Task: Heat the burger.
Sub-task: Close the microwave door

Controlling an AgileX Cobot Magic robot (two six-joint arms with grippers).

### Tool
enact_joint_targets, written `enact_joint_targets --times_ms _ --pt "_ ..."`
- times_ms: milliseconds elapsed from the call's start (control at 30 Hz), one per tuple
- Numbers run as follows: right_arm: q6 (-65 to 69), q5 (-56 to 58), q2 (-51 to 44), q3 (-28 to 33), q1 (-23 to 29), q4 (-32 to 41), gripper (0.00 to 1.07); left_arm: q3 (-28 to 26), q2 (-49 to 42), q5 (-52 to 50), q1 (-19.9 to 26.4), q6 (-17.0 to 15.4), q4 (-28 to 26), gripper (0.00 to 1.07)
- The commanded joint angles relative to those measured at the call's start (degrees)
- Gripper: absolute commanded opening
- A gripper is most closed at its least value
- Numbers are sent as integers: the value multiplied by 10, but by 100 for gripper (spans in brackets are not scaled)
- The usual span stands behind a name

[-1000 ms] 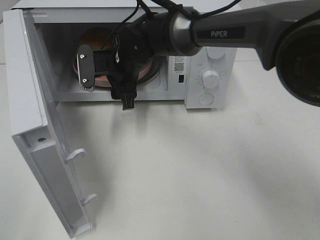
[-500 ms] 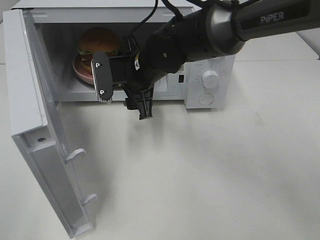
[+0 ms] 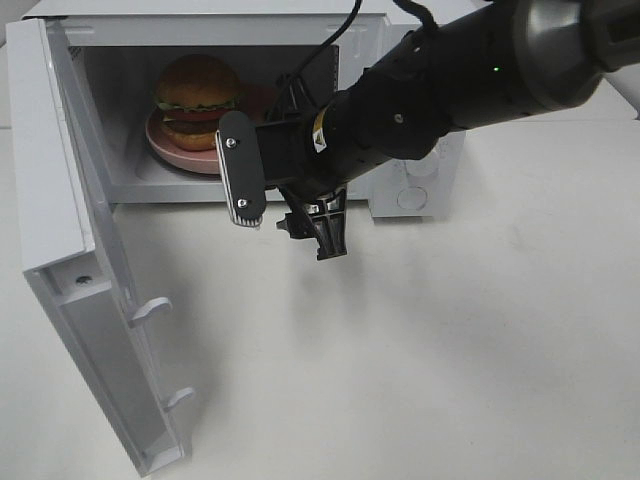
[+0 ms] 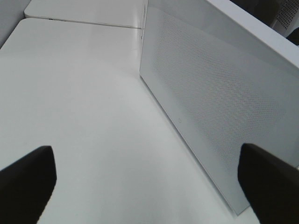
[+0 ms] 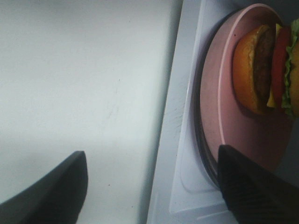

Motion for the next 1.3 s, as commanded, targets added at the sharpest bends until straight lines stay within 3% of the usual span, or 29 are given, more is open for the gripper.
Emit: enact_joint_targets --times_ms 33,833,1000,1300 --pt "6 -3 -35 26 -2 -6 75 1 -8 2 1 -2 1 98" --pt "189 14 -239 190 -2 -3 75 1 -8 2 1 -2 1 98" --pt "270 62 -305 242 -2 -3 75 1 -8 2 1 -2 1 98" --pt "409 179 -384 259 -2 -1 75 1 -8 2 1 -2 1 98"
